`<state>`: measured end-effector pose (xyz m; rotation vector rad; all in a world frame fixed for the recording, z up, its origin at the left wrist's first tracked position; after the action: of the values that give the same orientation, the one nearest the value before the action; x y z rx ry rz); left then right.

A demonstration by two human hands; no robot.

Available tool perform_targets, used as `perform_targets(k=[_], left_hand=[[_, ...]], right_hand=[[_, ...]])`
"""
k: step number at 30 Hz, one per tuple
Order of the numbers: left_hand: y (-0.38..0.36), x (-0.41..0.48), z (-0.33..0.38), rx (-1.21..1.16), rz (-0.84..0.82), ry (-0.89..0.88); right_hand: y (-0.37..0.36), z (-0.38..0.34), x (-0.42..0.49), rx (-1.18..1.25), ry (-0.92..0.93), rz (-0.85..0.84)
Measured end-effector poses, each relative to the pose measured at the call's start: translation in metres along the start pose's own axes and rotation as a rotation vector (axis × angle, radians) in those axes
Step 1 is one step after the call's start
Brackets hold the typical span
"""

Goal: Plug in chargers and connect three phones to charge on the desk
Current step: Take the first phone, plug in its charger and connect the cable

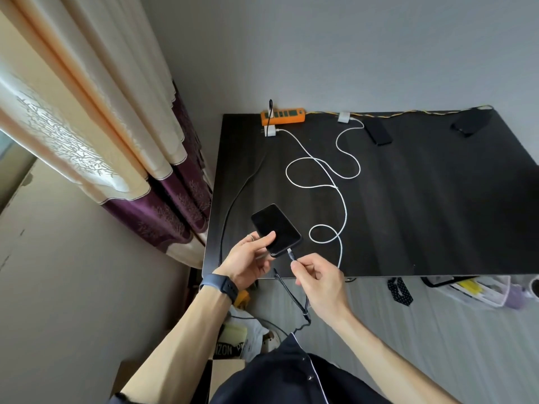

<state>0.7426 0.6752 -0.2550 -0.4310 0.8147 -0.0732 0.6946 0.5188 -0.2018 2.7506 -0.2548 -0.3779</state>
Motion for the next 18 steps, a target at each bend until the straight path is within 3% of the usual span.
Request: perform_targets(k=[18], left_hand=[[-0.008,-0.019,0.008,0.138,0.118,-0.217]], right_hand=[[0.012,0.008,-0.002,0.051,0.014,0.032]])
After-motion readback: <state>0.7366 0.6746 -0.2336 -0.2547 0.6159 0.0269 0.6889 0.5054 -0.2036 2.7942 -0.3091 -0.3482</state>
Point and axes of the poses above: each hand's wrist, its own x-axis towards the middle knuckle, its own y-axis out of the back of the hand, z = x × y, the point moved 10 cm from there along x, towards the middle knuckle, and after that the axes turned 4 degrees about z, right-handed, at the moved point
